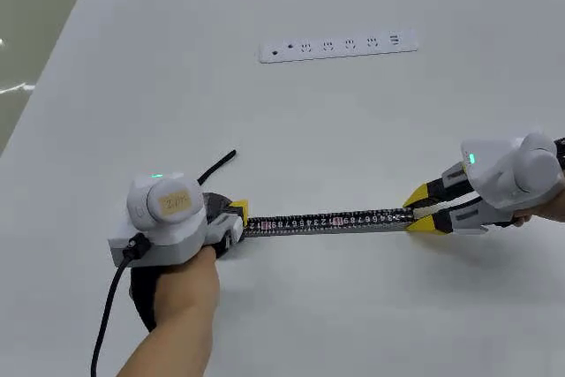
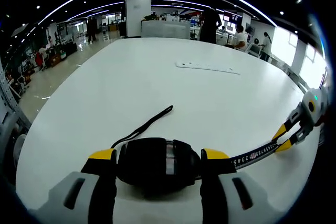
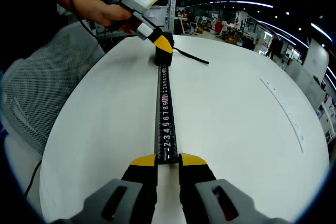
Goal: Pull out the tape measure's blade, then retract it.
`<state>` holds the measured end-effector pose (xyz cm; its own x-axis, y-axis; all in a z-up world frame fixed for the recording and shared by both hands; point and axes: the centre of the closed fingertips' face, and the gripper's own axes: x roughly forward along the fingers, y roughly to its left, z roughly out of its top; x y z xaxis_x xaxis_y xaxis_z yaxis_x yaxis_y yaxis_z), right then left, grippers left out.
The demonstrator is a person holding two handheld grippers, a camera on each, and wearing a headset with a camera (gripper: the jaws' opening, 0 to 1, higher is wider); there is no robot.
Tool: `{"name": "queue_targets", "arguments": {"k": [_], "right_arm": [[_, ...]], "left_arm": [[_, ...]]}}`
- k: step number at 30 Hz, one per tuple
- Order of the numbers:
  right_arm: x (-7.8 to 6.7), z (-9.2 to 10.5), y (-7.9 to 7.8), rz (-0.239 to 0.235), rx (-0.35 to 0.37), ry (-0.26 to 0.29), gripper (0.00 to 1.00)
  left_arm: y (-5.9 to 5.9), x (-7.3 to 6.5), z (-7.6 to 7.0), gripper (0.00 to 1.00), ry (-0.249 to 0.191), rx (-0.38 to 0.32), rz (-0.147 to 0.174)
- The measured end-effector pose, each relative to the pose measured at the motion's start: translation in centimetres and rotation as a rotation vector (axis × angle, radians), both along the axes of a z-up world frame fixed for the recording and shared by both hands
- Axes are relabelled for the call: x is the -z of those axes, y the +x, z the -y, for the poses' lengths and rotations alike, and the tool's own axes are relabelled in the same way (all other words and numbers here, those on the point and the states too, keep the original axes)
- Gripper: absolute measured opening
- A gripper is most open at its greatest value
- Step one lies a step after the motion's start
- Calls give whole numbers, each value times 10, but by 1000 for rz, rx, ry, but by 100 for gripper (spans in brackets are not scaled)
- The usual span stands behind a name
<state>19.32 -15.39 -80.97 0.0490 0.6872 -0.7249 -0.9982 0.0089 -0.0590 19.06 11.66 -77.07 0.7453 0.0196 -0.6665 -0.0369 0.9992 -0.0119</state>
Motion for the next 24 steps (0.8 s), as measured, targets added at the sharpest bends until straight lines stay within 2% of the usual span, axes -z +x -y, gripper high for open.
{"name": "queue_targets", "arguments": {"k": [6, 7, 24], "right_arm": [[-2, 0, 0, 6, 0, 3, 15], [-2, 0, 1, 8, -1, 3, 14], [-6, -3, 2, 19, -6, 4, 14]], "left_arm": [[-3, -3, 3, 60, 19, -3, -11], [-2, -1, 3, 60, 34, 3, -22], [-4, 0, 1, 59, 59, 6, -28]]}}
